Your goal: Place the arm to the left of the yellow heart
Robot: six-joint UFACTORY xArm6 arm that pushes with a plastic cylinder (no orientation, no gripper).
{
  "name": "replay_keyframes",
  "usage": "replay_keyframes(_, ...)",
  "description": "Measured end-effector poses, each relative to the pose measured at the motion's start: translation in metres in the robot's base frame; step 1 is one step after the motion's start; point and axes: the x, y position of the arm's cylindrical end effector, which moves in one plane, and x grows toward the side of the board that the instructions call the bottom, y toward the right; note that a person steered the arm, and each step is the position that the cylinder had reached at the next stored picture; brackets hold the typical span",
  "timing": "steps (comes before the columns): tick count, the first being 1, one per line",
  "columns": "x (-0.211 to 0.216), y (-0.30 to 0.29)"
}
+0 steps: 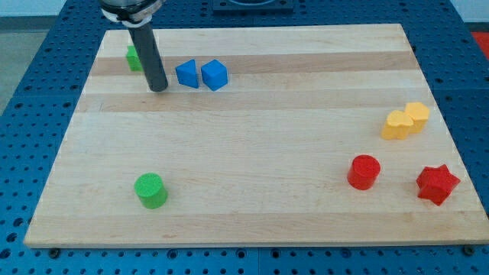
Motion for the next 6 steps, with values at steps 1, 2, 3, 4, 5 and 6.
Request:
replay_keyframes(1,0.005,0.106)
replay_keyframes(2,0.007,0.191)
replay_keyframes(3,0.012,0.218)
replay_keyframes(4,0.016,0.222)
replay_keyframes(5,0.097,0.284)
replay_keyframes(6,0.107,0.293)
